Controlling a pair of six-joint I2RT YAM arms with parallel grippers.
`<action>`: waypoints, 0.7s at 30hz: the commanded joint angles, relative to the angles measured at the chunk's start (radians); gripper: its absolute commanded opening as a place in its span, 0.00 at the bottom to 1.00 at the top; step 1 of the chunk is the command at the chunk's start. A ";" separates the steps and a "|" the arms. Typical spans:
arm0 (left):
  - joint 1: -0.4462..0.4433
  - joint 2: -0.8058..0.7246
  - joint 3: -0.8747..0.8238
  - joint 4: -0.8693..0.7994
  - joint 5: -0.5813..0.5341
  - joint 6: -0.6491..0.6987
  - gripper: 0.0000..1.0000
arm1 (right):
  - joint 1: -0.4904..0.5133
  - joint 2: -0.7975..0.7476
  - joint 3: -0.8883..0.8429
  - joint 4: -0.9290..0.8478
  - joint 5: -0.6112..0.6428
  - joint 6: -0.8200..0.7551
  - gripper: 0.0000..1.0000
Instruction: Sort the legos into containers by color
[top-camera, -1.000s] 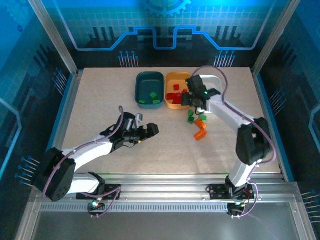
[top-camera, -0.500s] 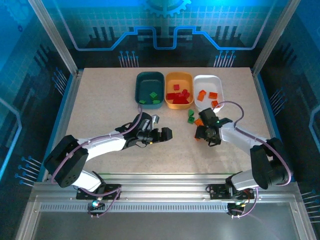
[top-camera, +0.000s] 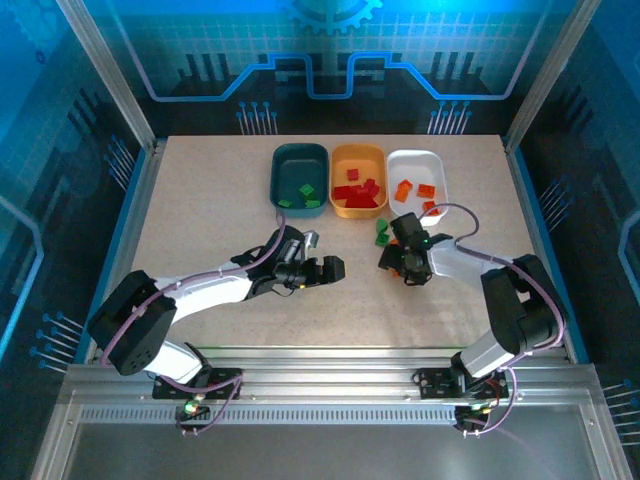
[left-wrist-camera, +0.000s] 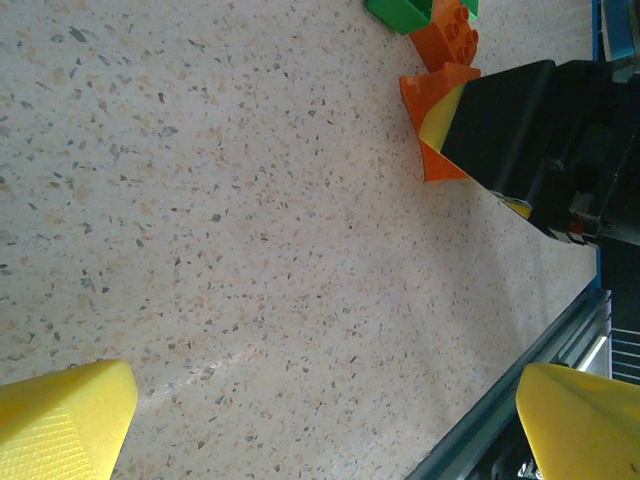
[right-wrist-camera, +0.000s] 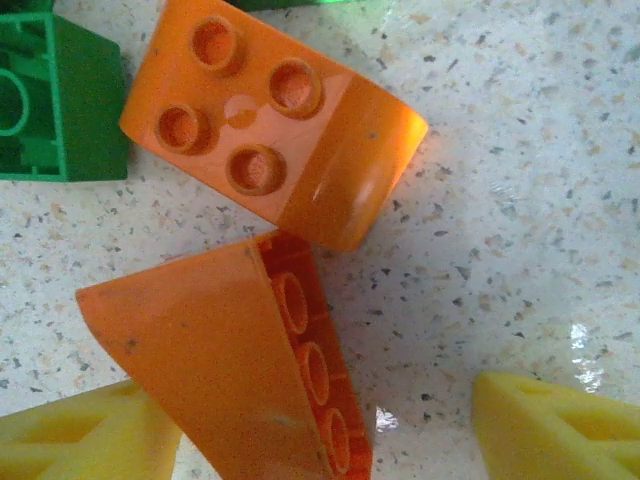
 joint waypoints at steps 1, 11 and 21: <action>-0.007 -0.033 -0.008 -0.012 -0.022 0.033 0.99 | 0.011 0.073 0.065 0.036 0.044 -0.042 0.75; -0.006 -0.029 0.011 -0.039 -0.034 0.051 0.99 | 0.080 0.107 0.106 0.077 0.065 -0.126 0.38; -0.006 -0.039 0.014 -0.035 -0.035 0.043 0.99 | 0.107 -0.175 0.137 -0.052 0.155 -0.226 0.25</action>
